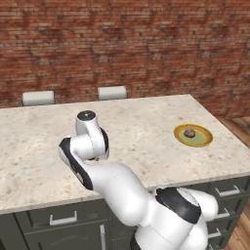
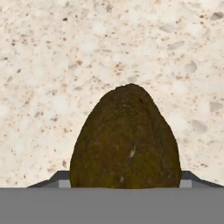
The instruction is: Pick the avocado and bread from the counter and place them on the plate. Then pick the jam from the cabinet and place it next to the plate. Lastly close the cabinet door.
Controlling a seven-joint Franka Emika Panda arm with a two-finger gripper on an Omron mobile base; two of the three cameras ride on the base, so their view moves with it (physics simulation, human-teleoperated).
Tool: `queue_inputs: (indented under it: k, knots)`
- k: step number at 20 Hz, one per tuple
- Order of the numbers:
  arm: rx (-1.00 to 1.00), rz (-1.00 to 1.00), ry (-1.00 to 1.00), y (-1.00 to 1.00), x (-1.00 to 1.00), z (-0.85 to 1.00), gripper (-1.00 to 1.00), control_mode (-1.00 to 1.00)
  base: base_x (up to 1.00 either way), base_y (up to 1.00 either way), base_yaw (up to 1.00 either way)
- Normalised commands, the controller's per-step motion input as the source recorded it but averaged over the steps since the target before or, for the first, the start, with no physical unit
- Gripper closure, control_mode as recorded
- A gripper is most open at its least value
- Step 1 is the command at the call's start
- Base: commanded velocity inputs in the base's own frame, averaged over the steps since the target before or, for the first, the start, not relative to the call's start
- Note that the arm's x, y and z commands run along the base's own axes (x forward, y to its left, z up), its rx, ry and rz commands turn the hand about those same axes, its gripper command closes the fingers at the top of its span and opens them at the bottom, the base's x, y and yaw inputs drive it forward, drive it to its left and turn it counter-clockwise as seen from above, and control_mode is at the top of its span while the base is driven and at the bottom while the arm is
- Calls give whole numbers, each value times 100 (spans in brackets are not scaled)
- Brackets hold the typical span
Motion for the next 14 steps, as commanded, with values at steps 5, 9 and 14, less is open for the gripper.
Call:
queue_inputs:
  k: [5,9,14]
  knots:
    - [14,3,-5,-93,-5,48,100,-100,0,0,0]
    - [5,3,-6,-100,-9,46,100,-100,0,0,0]
    - [-4,5,-3,-94,-22,45,100,-100,0,0,0]
